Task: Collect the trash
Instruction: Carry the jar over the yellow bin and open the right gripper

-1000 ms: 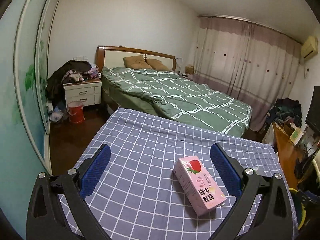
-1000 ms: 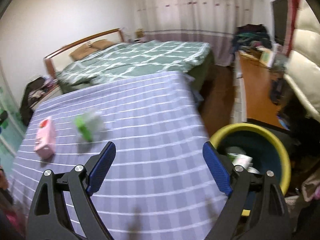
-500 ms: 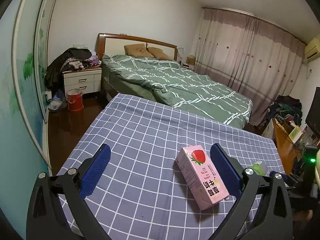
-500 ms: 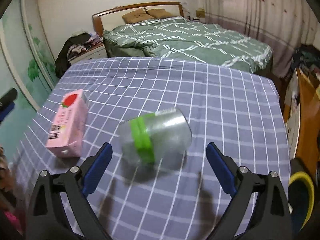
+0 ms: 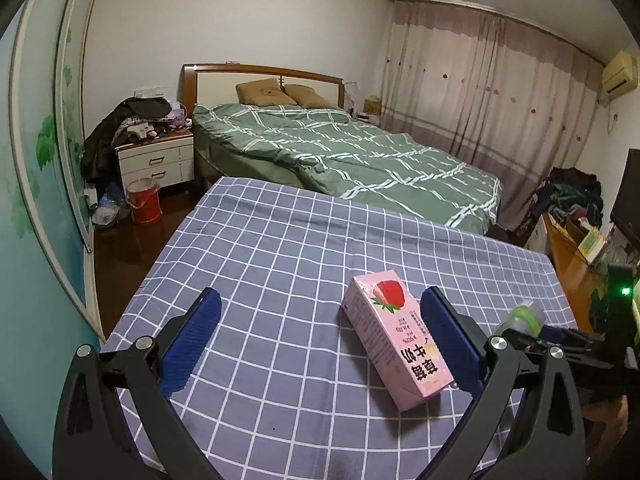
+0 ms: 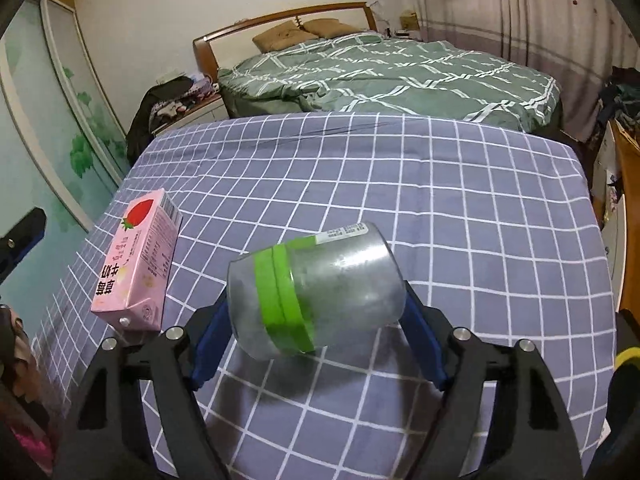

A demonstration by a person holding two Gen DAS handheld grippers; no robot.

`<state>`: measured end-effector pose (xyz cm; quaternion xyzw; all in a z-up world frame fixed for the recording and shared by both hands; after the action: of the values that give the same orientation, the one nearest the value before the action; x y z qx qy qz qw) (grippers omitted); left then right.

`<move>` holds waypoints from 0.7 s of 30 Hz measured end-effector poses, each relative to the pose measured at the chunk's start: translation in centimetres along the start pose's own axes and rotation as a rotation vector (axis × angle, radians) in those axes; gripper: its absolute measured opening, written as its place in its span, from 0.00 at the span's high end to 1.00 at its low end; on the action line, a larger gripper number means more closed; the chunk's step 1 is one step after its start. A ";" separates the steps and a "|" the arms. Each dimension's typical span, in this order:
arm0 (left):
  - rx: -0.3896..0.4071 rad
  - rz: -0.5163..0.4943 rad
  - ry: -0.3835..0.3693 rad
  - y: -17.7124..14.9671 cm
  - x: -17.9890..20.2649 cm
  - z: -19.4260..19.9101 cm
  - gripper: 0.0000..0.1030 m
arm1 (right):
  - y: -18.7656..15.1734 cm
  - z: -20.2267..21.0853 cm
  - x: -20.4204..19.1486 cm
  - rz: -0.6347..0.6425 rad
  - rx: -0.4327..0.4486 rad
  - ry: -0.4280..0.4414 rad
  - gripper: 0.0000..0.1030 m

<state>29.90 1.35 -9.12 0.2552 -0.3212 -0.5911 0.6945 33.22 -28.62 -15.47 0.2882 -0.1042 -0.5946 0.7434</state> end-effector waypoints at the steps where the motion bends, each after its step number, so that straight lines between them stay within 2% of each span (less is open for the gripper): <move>1: -0.001 -0.004 0.003 0.0 0.0 -0.1 0.05 | -0.2 0.2 0.1 -0.002 0.005 -0.010 0.29; 3: -0.004 -0.010 0.007 0.0 0.2 -0.2 0.05 | -0.4 1.0 0.7 -0.034 0.018 -0.034 0.29; 7: 0.001 -0.021 0.017 -0.1 0.6 -0.3 0.05 | -0.7 3.1 4.2 -0.221 0.050 -0.108 0.29; 12: 0.002 -0.026 0.011 -0.2 0.9 -0.3 0.05 | -2.3 7.4 9.2 -0.427 0.165 -0.236 0.29; 17: -0.005 -0.032 0.000 -0.3 0.9 -0.1 0.05 | -6.6 14.2 13.9 -0.620 0.313 -0.377 0.29; 21: -0.001 -0.045 -0.004 -0.3 1.2 0.1 0.05 | -10.4 17.5 17.4 -0.736 0.339 -0.486 0.29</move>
<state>29.76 0.17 -9.13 0.2609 -0.3164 -0.6070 0.6807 20.71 -51.69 -10.28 0.2758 -0.2614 -0.8435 0.3797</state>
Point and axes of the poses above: each gripper's, at about its wrist camera, not at the fingertips, and z roughly against the way its jaws point, x to its right, y to its top, the point moved 2 cm from there along -z, roughly the way its jaws point, and after that the axes turned 9 degrees about -x, right-handed, at the moved point
